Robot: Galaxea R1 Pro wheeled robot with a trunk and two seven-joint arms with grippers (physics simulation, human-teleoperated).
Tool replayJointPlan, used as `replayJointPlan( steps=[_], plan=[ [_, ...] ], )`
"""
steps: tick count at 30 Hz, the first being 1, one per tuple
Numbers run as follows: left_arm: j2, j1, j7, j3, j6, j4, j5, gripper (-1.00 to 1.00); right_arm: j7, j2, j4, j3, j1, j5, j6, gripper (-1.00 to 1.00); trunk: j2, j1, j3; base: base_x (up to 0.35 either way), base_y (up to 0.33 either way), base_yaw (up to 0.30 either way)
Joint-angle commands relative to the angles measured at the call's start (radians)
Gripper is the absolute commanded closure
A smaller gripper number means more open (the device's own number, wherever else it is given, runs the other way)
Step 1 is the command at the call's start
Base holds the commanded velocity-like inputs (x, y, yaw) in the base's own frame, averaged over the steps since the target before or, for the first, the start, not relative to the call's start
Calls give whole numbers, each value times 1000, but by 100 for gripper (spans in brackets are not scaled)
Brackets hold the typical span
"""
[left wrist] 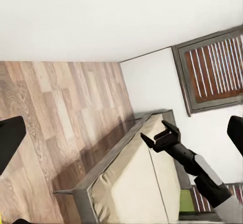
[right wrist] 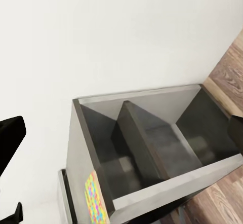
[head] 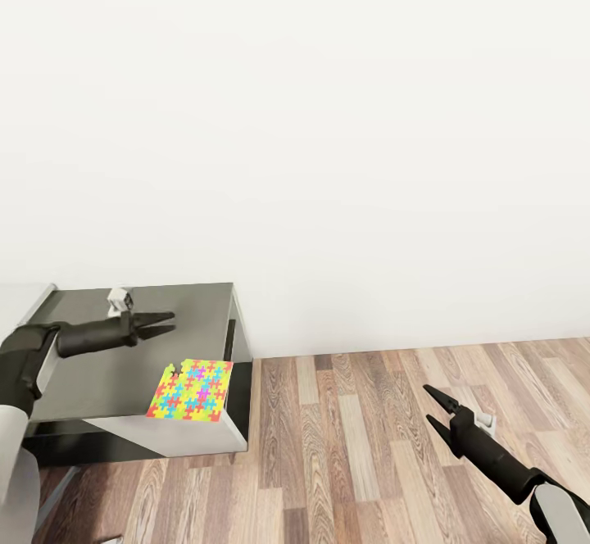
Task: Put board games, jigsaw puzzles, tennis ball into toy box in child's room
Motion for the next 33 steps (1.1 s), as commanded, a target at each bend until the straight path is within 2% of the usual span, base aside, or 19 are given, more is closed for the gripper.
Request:
replayJointPlan(
  steps=[1,7,10,13,16,19,22,26,28,31,33],
  plan=[
    [1,23,-24,-1,11,-24,-1,-100,2,1,-1,-1,-1,0,6,-100,-2,1,-2,0,0,0],
    [0,121,-24,-1,24,-167,5,-100,2,2,-2,-1,-1,0,6,-100,-2,1,-2,0,0,0],
    [0,143,-24,2,44,-216,8,-100,1,3,-2,8,-1,0,6,-100,-2,1,-2,0,0,0],
    [-2,152,-24,0,52,-244,9,-100,-4,2,-2,48,-1,0,6,-100,-2,1,-2,0,0,0],
    [-3,155,-24,-1,54,-252,9,-100,-5,3,-4,72,-1,0,-8,-100,-2,1,-2,0,0,0],
    [-5,156,-24,-1,54,-255,9,-100,-9,-4,-11,134,-1,1,-36,-100,-2,1,-2,0,0,0],
    [-6,156,-24,-1,54,-256,9,-100,-27,-7,-15,179,-12,2,-41,-100,-2,1,-2,0,0,0],
    [-8,156,-24,-2,55,-256,9,-100,-108,1,-11,279,-72,44,-42,-100,-2,1,-2,0,0,0],
    [-12,157,-24,-2,55,-257,9,-100,-148,3,-8,352,-116,86,-41,-100,-2,1,-2,0,0,0],
    [-19,157,-24,-2,55,-257,9,-100,-168,4,5,414,-179,112,-29,-100,-2,1,-2,0,0,0],
    [-22,158,-24,-2,55,-257,9,-100,-173,9,25,454,-216,119,14,-100,-2,1,-2,0,0,0]
  ],
)
